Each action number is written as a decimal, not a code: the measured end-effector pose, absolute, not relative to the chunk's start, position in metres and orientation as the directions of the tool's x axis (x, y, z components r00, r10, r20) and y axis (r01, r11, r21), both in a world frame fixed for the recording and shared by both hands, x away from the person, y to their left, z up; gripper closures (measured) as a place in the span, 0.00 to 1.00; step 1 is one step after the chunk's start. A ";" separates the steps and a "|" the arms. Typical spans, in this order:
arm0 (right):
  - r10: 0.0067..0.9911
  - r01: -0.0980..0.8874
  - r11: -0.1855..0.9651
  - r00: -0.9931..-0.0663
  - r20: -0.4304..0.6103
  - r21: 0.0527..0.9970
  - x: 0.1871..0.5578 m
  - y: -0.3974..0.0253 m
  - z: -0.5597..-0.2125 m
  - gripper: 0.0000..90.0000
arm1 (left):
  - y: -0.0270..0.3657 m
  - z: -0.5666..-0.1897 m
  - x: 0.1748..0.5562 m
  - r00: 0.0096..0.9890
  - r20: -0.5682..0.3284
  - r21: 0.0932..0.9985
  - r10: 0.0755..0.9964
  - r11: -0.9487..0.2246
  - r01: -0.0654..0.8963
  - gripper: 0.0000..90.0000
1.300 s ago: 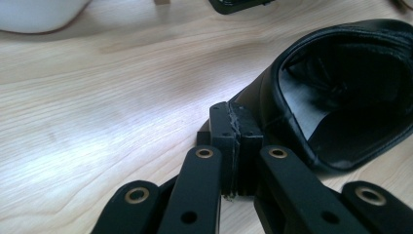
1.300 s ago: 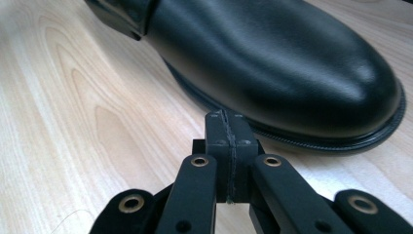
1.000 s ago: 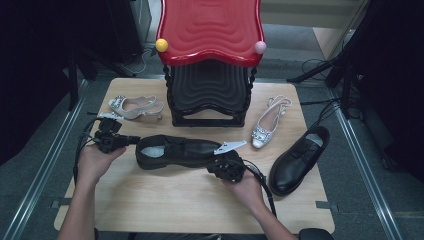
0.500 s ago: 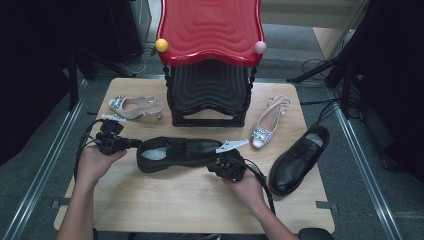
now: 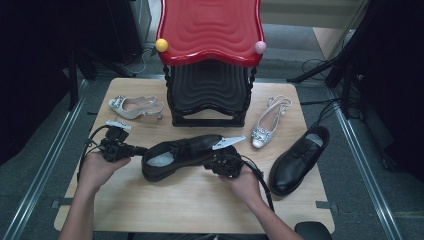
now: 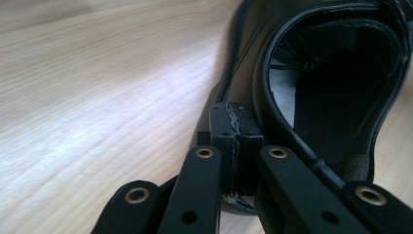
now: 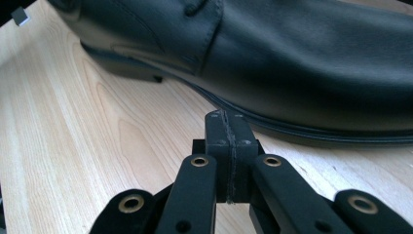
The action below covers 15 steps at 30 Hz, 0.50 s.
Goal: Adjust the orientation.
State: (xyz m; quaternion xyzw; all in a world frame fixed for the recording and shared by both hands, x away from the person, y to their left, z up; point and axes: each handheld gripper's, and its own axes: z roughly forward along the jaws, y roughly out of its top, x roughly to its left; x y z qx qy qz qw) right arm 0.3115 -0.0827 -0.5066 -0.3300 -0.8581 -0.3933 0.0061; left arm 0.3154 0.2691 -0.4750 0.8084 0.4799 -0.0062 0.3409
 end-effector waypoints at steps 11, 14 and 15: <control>0.541 0.564 0.466 -0.791 0.284 0.682 0.314 -0.077 -0.503 1.00 | 0.239 -0.477 0.306 0.602 -0.328 0.555 0.728 -0.367 0.746 1.00; 0.536 0.565 0.461 -0.792 0.293 0.684 0.315 -0.077 -0.503 1.00 | 0.232 -0.477 0.304 0.618 -0.333 0.558 0.713 -0.380 0.738 1.00; 0.533 0.565 0.460 -0.793 0.296 0.685 0.315 -0.076 -0.503 1.00 | 0.230 -0.477 0.304 0.620 -0.336 0.558 0.709 -0.380 0.738 1.00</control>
